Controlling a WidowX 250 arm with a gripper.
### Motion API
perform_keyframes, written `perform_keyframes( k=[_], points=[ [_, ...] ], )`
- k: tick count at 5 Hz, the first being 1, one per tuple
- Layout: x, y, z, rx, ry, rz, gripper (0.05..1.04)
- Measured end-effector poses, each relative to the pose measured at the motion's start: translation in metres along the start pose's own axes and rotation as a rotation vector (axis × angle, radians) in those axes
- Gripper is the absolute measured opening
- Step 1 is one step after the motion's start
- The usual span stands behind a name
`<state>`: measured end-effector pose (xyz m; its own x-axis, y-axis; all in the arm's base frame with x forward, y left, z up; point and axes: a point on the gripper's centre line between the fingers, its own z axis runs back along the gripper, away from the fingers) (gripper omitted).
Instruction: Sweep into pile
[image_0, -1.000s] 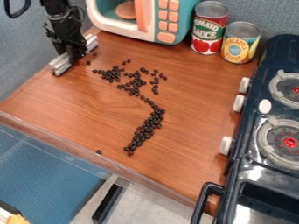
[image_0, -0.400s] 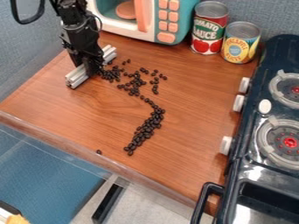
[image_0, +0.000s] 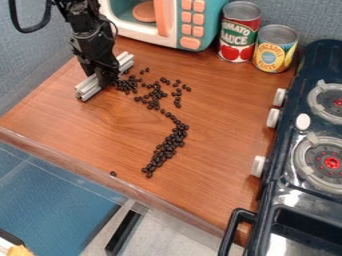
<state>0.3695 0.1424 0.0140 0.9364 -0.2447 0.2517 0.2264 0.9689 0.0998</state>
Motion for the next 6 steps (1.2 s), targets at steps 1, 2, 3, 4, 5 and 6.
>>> perform_keyframes(
  k=[1, 2, 3, 4, 5, 6],
  points=[
    [0.004, -0.001, 0.002, -0.019, -0.010, -0.019, 0.372],
    [0.005, -0.008, 0.002, -0.051, -0.007, -0.040, 0.372],
    [0.007, -0.030, 0.004, -0.087, -0.010, -0.087, 0.372],
    [0.004, -0.045, 0.006, -0.108, -0.007, -0.111, 0.372],
    [-0.001, -0.059, 0.009, -0.122, -0.002, -0.124, 0.372],
    [-0.006, -0.078, 0.012, -0.142, 0.000, -0.139, 0.372]
  ],
)
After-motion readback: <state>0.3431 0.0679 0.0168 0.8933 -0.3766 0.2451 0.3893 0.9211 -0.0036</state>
